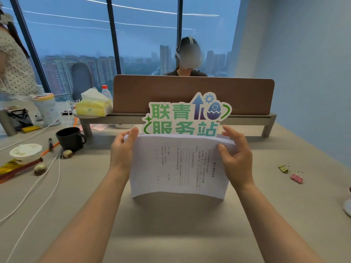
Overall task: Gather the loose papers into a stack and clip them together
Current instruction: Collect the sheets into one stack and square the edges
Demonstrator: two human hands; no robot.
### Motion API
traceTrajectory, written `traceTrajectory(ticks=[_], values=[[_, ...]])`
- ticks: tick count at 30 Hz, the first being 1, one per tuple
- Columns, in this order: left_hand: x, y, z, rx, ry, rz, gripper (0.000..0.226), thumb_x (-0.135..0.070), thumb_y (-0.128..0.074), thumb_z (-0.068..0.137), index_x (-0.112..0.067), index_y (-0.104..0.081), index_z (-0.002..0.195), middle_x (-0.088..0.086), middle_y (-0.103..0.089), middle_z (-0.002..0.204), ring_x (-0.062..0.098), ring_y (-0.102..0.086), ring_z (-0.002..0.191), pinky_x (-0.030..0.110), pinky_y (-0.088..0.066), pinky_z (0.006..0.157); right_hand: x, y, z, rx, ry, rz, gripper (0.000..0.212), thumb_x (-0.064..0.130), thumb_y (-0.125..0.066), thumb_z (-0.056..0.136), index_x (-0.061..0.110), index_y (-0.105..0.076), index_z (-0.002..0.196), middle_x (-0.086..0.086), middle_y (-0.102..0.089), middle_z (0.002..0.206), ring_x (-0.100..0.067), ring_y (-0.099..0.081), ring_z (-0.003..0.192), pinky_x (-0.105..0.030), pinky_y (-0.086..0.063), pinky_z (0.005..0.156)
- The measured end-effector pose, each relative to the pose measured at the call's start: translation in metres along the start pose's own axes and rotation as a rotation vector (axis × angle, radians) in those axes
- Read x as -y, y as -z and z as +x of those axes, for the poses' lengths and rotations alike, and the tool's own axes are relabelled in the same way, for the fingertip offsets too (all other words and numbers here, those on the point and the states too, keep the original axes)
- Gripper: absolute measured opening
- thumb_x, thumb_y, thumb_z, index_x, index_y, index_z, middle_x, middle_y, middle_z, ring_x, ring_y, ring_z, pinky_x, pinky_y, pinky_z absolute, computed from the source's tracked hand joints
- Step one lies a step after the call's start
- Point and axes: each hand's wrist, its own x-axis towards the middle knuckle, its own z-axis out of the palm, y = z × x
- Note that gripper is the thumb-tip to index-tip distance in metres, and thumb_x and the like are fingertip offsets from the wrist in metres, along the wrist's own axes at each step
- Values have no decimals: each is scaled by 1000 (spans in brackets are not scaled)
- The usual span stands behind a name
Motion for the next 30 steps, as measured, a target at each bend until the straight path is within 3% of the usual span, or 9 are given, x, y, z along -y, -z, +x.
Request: traceTrajectory(ticks=[3,8,10,13,15,19,23,27,30], values=[[-6,-5,4,-41,48,35,33,-49,-53,96,-17,-61,101,-1,-59,84,13,-52,77,27,-35,60,-9,0,1,17,47,-70,23,20,-62,93,22,-68,115,9,-60,116,-13,-60,109,-30,-59,82],[-8,-6,6,-48,68,68,21,-35,-54,96,-17,-64,92,-1,-57,79,11,-49,73,27,-36,62,-5,2,0,8,17,-32,24,27,-58,91,19,-71,110,8,-62,114,-12,-60,107,-23,-58,79],[-6,-4,5,-16,38,40,27,-43,-53,97,-18,-61,100,-2,-58,83,11,-51,75,27,-36,61,-1,3,0,12,-14,-12,31,28,-59,90,23,-65,120,8,-63,115,-9,-61,104,-20,-57,75],[0,1,0,86,9,18,39,-51,-63,89,-20,-57,111,-1,-62,90,12,-57,78,27,-40,60,2,3,-7,28,-167,154,55,28,-61,87,34,-42,138,12,-64,108,-3,-65,93,-16,-56,64],[8,8,-1,154,8,-5,53,-50,-73,77,-16,-59,115,0,-67,94,15,-63,80,27,-47,61,-2,3,-13,41,-285,308,60,29,-64,84,37,-40,138,11,-66,108,-8,-68,90,-23,-59,62],[32,17,0,213,60,20,33,-20,-80,78,-16,-67,108,3,-75,93,25,-70,87,34,-54,65,-16,-1,-23,127,-512,421,33,28,-72,72,16,-69,103,-8,-75,97,-37,-70,91,-42,-61,69],[35,15,-3,178,77,-1,14,-11,-77,80,-16,-70,91,3,-74,89,27,-69,88,34,-53,67,-15,-4,-25,139,-550,411,5,15,-75,83,14,-72,87,-2,-76,85,-29,-72,80,-42,-61,67],[38,20,-2,222,63,-1,20,-15,-79,78,-20,-70,94,4,-74,92,23,-69,84,36,-55,68,-19,-2,-26,124,-553,425,6,13,-75,83,15,-72,88,-1,-77,87,-22,-73,76,-39,-62,67],[58,25,-6,261,117,65,43,-25,-85,60,-16,-72,101,4,-76,94,26,-72,88,35,-58,67,-29,-6,-41,163,-638,419,15,7,-77,80,15,-73,92,-7,-77,96,-29,-72,86,-44,-60,75]])
